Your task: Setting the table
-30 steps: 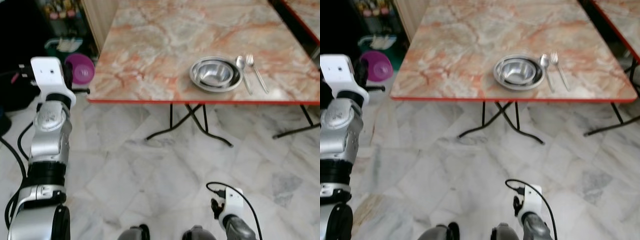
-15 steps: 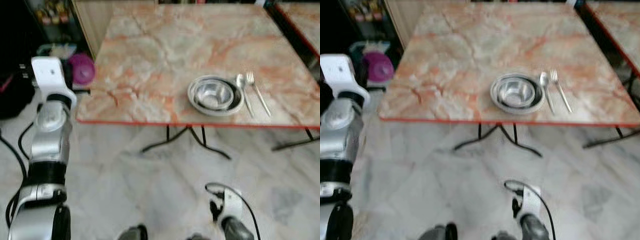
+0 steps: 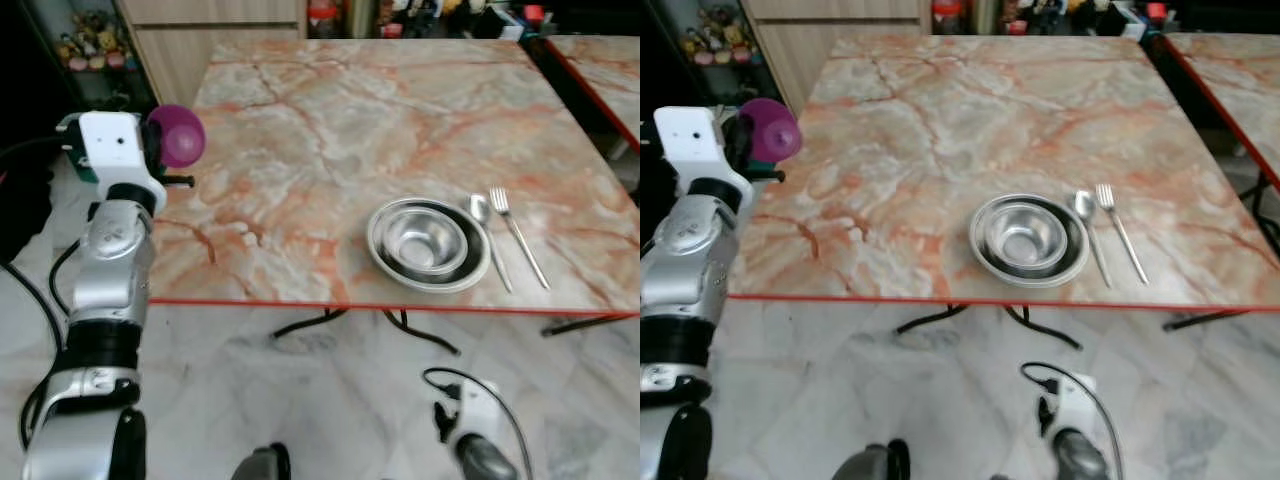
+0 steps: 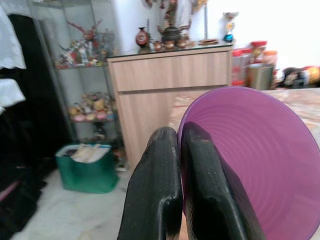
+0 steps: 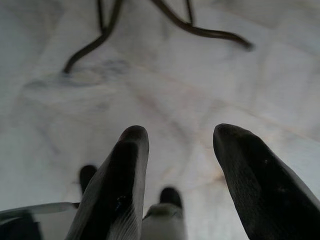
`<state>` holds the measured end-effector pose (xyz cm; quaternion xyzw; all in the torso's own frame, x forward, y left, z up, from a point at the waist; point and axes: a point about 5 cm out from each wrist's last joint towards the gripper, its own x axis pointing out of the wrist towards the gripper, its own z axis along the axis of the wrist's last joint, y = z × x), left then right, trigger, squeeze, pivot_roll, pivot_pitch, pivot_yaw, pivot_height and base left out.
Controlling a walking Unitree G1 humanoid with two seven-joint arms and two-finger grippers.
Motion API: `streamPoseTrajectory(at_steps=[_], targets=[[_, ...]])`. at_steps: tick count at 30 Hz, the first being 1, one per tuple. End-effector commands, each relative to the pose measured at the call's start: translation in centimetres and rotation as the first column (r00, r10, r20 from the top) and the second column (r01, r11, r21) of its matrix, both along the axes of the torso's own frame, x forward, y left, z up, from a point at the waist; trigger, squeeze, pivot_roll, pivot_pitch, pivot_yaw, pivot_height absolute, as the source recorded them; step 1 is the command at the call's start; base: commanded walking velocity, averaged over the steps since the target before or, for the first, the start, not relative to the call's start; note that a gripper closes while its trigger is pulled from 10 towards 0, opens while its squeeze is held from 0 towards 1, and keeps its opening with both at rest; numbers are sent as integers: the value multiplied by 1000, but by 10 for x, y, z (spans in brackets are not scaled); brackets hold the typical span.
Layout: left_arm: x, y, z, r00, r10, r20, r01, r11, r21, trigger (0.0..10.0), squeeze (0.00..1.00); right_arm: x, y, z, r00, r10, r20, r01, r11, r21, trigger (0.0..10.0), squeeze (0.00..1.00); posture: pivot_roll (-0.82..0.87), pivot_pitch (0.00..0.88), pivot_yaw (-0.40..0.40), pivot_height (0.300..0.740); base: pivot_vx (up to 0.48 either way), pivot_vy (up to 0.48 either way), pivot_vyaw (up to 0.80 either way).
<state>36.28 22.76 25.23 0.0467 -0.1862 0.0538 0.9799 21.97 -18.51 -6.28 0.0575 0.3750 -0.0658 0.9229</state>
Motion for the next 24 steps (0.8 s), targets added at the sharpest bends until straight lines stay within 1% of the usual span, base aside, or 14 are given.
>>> streamPoseTrajectory(at_steps=[1, 7, 9, 10, 11, 13, 14, 15, 16, 18, 21, 22, 23, 24], targets=[[-1, -3, 7, 1000, -14, 22, 14, 1000, 2, 10000, 0, -7, -9, -3, 1000, -9, -21, 8, 1000, -20, 10000, 0, -2, 178, 10, 740, 420, 0, 0], [-1, -5, 7, 999, -35, 19, 35, 999, -3, 10000, 0, -8, -9, -3, 1000, -10, -24, 9, 1000, -20, 10000, 0, 1, 184, 10, 740, 413, 0, 0], [0, -6, 8, 999, -52, 16, 52, 998, -26, 10000, 0, -8, -9, -4, 1000, -9, -25, 9, 1000, -19, 10000, 0, 0, 186, 10, 740, 281, 0, 0], [0, -6, 8, 998, -65, 16, 66, 997, -50, 10000, 0, -8, -9, -4, 1000, -9, -26, 9, 1000, -19, 10000, 0, 0, 187, 10, 740, 0, 0, 0], [0, -6, 8, 998, -65, 16, 66, 997, -50, 10000, 0, -8, -9, -4, 1000, -9, -26, 9, 1000, -19, 10000, 0, 0, 187, 10, 740, 0, 0, 0], [2, -8, 7, 994, -105, -7, 104, 985, -135, 10000, 0, -11, -8, -5, 999, -7, -34, 6, 1000, -19, 10000, 0, 0, 188, 10, 740, 0, 0, 0], [3, -8, 7, 993, -118, -16, 115, 981, -157, 10000, 0, -12, -8, -6, 999, -6, -37, 6, 1000, -18, 10000, 0, 0, 188, 10, 740, 0, 0, 0], [5, -13, 5, 982, -180, -57, 164, 962, -221, 10000, 0, -13, -8, -7, 999, -5, -40, 5, 1000, -18, 10000, 0, 0, 188, 10, 740, 0, 0, 0], [6, -15, 4, 976, -204, -74, 181, 954, -240, 10000, 0, -13, -8, -7, 999, -5, -41, 4, 1000, -18, 10000, 0, 0, 188, 10, 740, 0, 0, 0], [9, -26, 2, 951, -280, -132, 245, 941, -234, 10000, 0, -13, -7, -7, 999, -4, -44, 3, 1000, -18, 10000, 0, 4, 186, 10, 740, 0, 0, 0], [12, -38, 0, 916, -343, -206, 300, 929, -216, 10000, 0, -14, -6, -7, 999, -1, -48, 1, 1000, -17, 10000, 0, 7, 184, 11, 740, 0, 0, 0], [13, -47, 2, 894, -390, -222, 343, 913, -221, 10000, 0, -14, -5, -8, 999, 1, -50, -1, 1000, -16, 10000, 0, 7, 183, 11, 740, 0, 0, 0], [13, -47, 2, 894, -390, -222, 343, 913, -221, 10000, 0, -14, -5, -8, 999, 1, -50, -1, 1000, -16, 10000, 0, 7, 183, 11, 740, 0, 0, 0], [13, -59, 4, 861, -446, -244, 394, 889, -233, 10000, 0, -13, -2, -8, 999, 5, -52, -6, 1000, -14, 10000, 0, 8, 181, 10, 740, 0, 0, 0]])
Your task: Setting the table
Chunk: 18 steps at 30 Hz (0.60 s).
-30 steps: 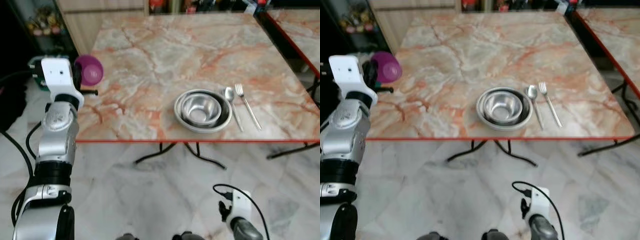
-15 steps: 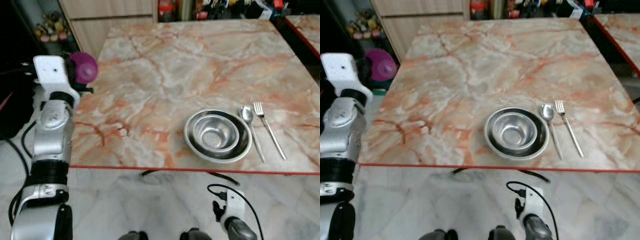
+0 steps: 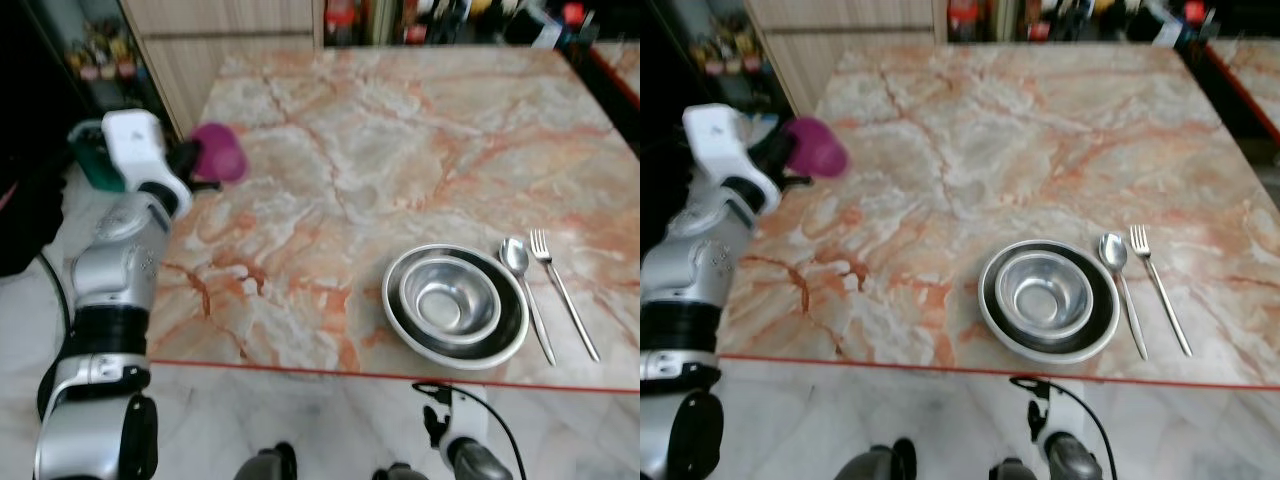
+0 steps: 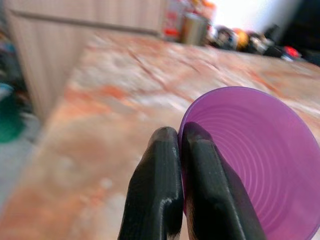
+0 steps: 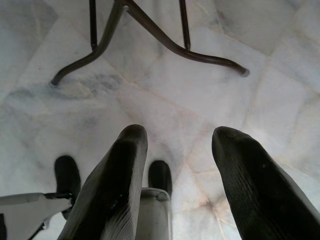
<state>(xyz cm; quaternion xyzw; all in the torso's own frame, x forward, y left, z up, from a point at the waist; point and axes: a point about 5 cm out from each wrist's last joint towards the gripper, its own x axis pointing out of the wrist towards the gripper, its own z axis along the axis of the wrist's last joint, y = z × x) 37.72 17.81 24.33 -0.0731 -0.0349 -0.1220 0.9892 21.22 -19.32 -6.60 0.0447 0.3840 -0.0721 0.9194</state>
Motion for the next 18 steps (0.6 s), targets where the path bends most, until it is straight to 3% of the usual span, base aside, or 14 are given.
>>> streamPoseTrajectory(at_steps=[1, 8, 18], targets=[[0, -19, 13, 994, -104, -24, 105, 994, 27, 10000, 0, -6, 9, -5, 999, 10, -32, -10, 1000, 15, 10000, 0, 9, 179, 11, 740, 0, 0, 0], [10, -48, 0, 973, -169, -158, 186, 977, 102, 10000, 0, -5, 16, -5, 999, 20, -36, -19, 1000, 19, 10000, 0, 18, 172, 18, 740, 0, 0, 0], [24, -81, -9, 956, -195, -220, 226, 967, 122, 10000, 0, -5, 15, -5, 999, 18, -39, -18, 1000, 20, 10000, 0, 13, 169, 25, 740, 0, 0, 0]])
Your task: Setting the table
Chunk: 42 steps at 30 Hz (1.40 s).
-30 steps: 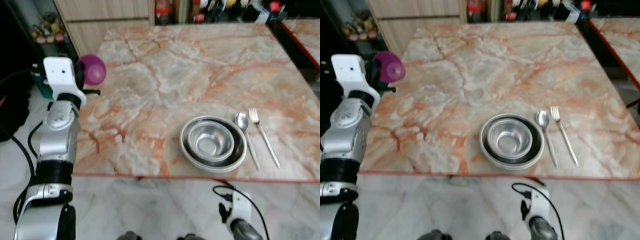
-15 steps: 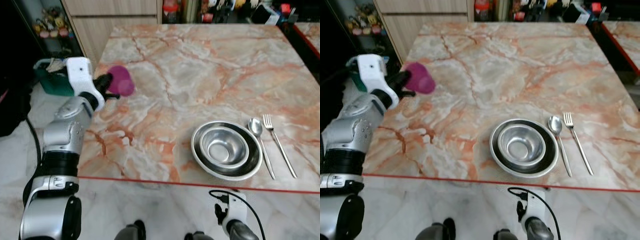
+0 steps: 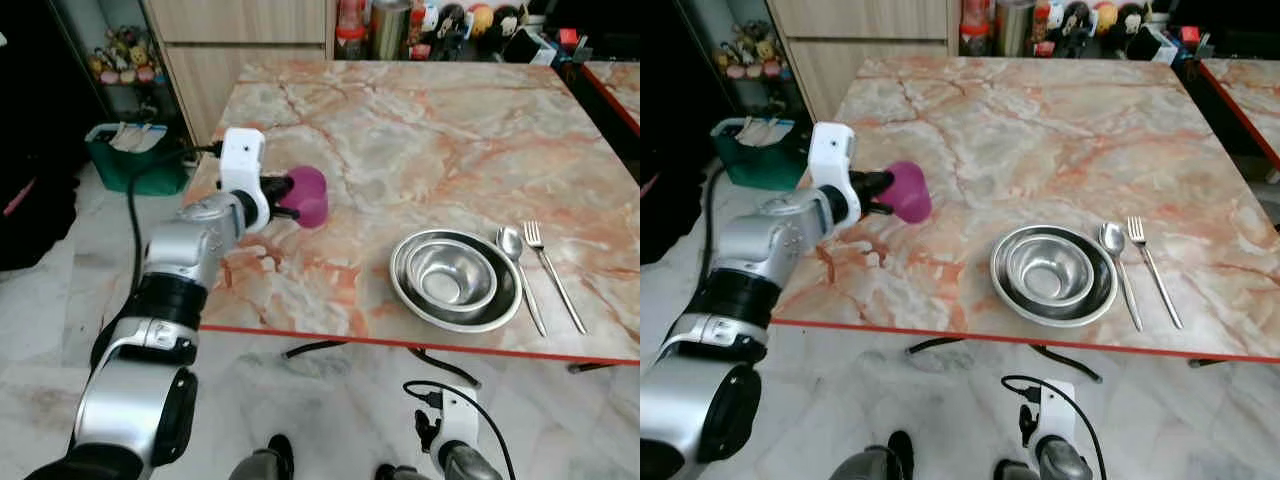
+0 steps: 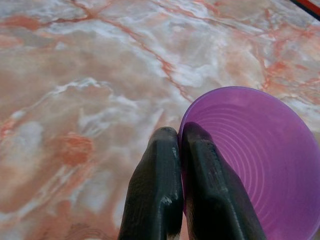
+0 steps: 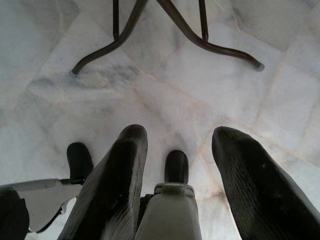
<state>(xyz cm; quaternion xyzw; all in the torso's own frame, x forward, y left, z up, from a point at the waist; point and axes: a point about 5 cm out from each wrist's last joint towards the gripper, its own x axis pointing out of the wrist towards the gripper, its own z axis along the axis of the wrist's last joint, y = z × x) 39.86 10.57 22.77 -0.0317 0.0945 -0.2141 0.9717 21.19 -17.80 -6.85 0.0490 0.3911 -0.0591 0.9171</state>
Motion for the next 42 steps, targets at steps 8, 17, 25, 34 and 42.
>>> streamPoseTrajectory(at_steps=[8, 17, 25, 34, 42], targets=[[7, -22, 9, 998, -42, 38, 41, 999, 25, 10000, 0, 1, -10, 1, 1000, -13, -11, 13, 1000, -2, 10000, 0, 14, 168, 34, 740, 0, 0, 0], [13, -16, 33, 986, 45, 160, -31, 996, -88, 10000, 0, 12, 0, 6, 1000, -8, 14, 8, 1000, 5, 10000, 0, 15, 170, 38, 740, 0, 0, 0], [16, -6, 27, 984, 109, 139, -97, 991, -88, 10000, 0, 12, 23, 5, 1000, 12, 6, -12, 1000, 17, 10000, 0, 14, 172, 37, 740, 0, 0, 0], [17, 1, 29, 979, 132, 154, -118, 988, -96, 10000, 0, -3, 19, -4, 1000, 10, -29, -10, 1000, 12, 10000, 0, 12, 174, 31, 740, 228, 0, 0], [18, 1, 31, 978, 133, 161, -118, 988, -101, 10000, 0, -7, -7, -4, 999, -16, -41, 16, 1000, -1, 10000, 0, 12, 175, 29, 740, 262, 0, -50]])
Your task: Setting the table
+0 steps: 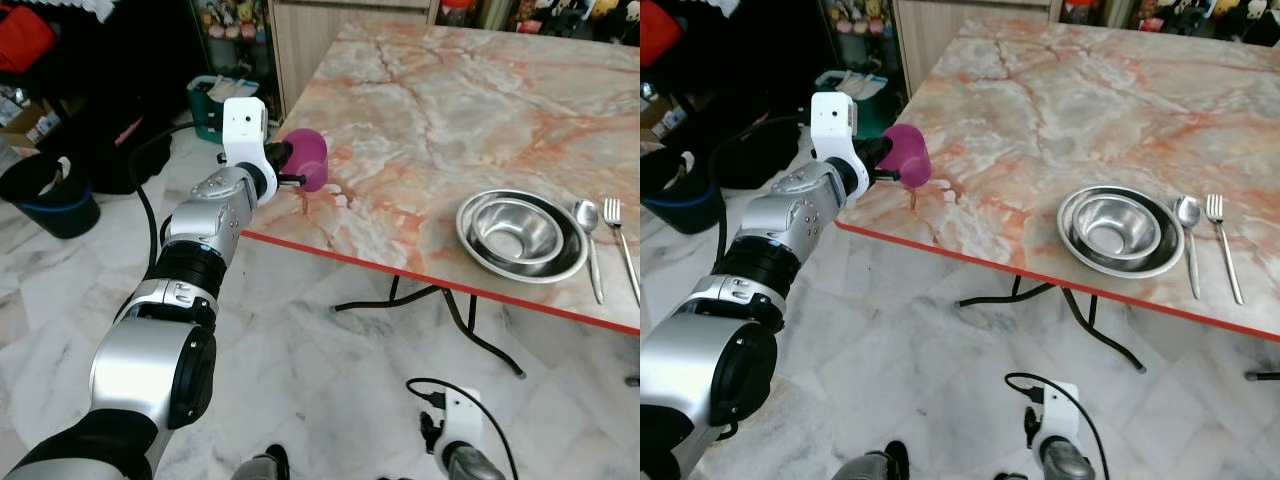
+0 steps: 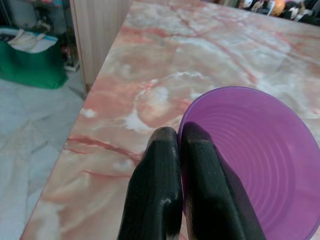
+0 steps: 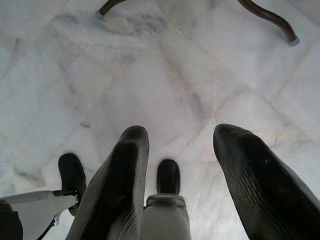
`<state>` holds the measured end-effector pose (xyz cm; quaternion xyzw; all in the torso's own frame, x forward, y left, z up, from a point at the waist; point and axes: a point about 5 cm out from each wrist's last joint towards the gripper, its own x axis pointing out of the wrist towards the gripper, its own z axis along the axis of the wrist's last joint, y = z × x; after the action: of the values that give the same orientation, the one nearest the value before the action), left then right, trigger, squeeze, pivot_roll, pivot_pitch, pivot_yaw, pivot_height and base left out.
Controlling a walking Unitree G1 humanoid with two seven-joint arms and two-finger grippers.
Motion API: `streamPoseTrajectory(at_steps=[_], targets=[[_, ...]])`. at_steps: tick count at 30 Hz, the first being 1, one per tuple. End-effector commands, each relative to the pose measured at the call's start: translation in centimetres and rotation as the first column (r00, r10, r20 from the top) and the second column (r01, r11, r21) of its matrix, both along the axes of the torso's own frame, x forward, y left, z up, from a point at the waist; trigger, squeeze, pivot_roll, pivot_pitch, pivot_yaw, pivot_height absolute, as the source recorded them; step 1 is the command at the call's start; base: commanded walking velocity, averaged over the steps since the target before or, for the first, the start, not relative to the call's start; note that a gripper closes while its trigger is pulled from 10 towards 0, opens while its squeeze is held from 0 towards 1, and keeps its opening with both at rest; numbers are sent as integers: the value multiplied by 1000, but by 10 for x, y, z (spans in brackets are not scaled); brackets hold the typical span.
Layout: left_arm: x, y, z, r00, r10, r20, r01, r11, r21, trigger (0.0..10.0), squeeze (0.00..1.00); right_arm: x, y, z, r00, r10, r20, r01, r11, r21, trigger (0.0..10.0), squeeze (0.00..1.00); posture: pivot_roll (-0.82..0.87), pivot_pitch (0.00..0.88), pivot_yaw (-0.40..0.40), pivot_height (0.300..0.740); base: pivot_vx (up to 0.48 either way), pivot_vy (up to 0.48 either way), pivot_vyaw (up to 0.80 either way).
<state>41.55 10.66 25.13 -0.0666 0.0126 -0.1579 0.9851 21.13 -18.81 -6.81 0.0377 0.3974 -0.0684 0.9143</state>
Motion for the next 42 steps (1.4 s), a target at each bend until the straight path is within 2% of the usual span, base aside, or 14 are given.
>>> streamPoseTrajectory(at_steps=[1, 5, 8, 22, 27, 42], targets=[[1, 1, 7, 1000, 2, 26, -2, 1000, 0, 10000, 0, -7, -1, -4, 1000, -10, -22, 10, 1000, 24, 10000, 0, 11, 175, 29, 740, 259, 0, -769], [1, 1, 8, 1000, 2, 29, -2, 1000, 0, 10000, 0, -5, -10, -2, 1000, -15, -7, 15, 1000, 15, 10000, 0, 13, 176, 29, 740, 259, 0, 0], [1, 1, 8, 999, -2, 32, 2, 1000, -1, 10000, 0, -5, -11, -1, 1000, -15, 2, 15, 1000, 16, 10000, 0, 13, 176, 29, 740, 260, 0, 0], [0, -1, 10, 999, -22, 38, 22, 1000, 2, 10000, 0, -9, 26, -7, 1000, 21, -3, -21, 999, 39, 10000, 0, 12, 171, 28, 740, 259, 0, -178], [-1, -2, 10, 999, -34, 39, 34, 999, -2, 10000, 0, -5, 16, -4, 1000, 16, -3, -16, 999, 28, 10000, 0, 12, 174, 27, 740, 260, 0, 0], [-1, -3, 8, 999, -42, 33, 43, 999, -1, 10000, 0, -5, 15, -4, 1000, 16, -5, -16, 999, 31, 10000, 0, 13, 176, 25, 740, 261, 0, 0]])
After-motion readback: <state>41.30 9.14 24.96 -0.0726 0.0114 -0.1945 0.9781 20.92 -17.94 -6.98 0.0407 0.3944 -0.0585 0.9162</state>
